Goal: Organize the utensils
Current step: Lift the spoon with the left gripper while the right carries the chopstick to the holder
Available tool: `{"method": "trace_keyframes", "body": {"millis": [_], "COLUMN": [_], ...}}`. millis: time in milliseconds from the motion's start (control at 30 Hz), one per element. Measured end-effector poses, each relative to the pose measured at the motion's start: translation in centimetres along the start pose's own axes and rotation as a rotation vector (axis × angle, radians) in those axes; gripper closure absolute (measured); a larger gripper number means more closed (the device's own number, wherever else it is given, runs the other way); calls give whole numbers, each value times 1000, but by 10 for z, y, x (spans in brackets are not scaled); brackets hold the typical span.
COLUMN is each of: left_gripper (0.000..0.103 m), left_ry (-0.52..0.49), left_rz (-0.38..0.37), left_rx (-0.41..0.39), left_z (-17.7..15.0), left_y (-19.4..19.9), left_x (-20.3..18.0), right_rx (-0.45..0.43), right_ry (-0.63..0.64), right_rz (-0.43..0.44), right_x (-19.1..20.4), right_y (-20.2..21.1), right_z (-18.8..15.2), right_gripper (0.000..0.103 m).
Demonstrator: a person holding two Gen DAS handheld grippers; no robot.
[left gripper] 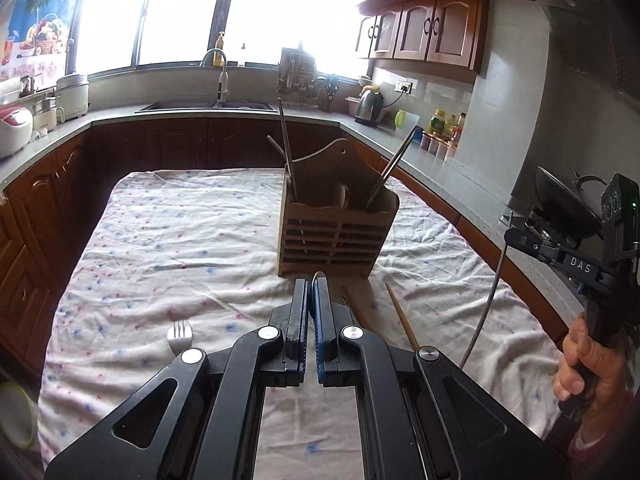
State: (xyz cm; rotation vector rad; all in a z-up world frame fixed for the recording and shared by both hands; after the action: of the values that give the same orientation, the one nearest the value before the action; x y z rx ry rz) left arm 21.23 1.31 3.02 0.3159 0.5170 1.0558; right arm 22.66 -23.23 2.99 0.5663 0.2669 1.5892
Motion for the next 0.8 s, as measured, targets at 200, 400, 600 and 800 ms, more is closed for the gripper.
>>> {"method": "trace_keyframes", "body": {"millis": [200, 400, 600, 800], "left_gripper": [101, 101, 101, 101], "left_ry": [-16, -28, -34, -38], "left_rz": [60, 105, 138, 155], "left_rx": [-77, -147, -194, -229], "left_z": [13, 28, 43, 59], "left_y": [19, 34, 39, 37], "left_x": [4, 5, 6, 8], "right_rx": [-66, -110, -134, -153], "right_ry": [1, 4, 9, 9], "right_rz": [13, 24, 30, 36], "right_x": [7, 12, 15, 17], "right_y": [22, 32, 34, 34], "right_z": [14, 25, 34, 41], "right_gripper": [99, 99, 99, 99]}}
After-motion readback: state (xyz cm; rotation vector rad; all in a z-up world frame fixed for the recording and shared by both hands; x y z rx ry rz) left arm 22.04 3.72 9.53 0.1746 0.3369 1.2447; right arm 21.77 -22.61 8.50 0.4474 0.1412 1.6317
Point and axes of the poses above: each gripper's, at about its wrist camera, not at the fingertips, and y roughly against the way its jaws point, x to its left, z to its top, the point moved 5 cm from there along -y, roughly the way its jaws point, and after that the axes turned 9 degrees about -z, right-handed, at the moved point
